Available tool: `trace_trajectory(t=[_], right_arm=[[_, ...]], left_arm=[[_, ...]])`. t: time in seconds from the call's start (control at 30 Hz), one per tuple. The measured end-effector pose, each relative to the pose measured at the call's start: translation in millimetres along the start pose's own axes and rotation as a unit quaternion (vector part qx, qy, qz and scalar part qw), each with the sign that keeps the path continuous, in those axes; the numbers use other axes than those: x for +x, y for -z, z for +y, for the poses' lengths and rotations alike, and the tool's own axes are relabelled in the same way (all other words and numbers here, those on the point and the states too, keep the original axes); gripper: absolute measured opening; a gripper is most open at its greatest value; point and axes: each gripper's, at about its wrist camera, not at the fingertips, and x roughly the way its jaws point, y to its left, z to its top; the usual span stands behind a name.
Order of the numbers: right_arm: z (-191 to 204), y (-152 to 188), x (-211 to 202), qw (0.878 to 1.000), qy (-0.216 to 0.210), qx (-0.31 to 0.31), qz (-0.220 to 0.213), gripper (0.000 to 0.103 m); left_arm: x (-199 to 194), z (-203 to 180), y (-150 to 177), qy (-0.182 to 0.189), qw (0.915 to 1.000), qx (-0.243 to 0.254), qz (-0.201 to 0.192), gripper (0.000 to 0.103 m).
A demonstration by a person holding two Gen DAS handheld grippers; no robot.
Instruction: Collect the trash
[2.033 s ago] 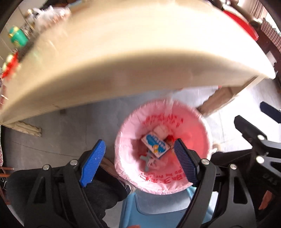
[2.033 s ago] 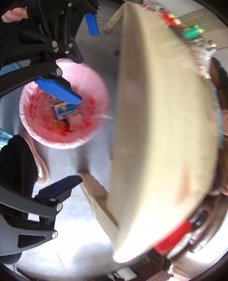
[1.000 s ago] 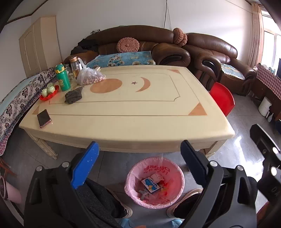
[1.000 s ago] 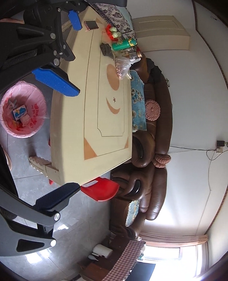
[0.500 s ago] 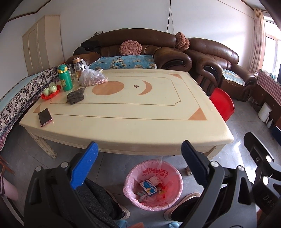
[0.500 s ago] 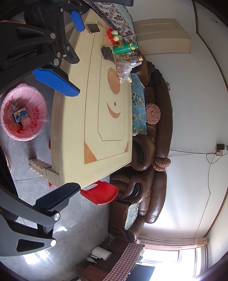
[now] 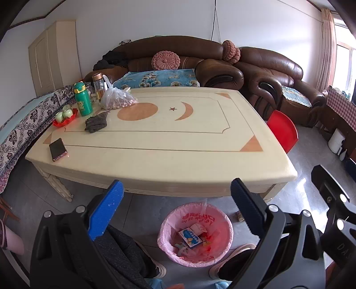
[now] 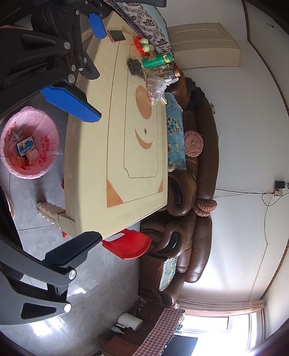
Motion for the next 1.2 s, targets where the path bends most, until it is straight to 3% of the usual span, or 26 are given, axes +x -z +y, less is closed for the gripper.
trace_trajectory(t=[1.2], right_arm=[[3.3,4.9,4.9,1.000,0.005,0.001,0.001,0.096]], left_arm=[[2.2,-3.7,2.3,-0.010,0.9999,0.008,0.001,0.095]])
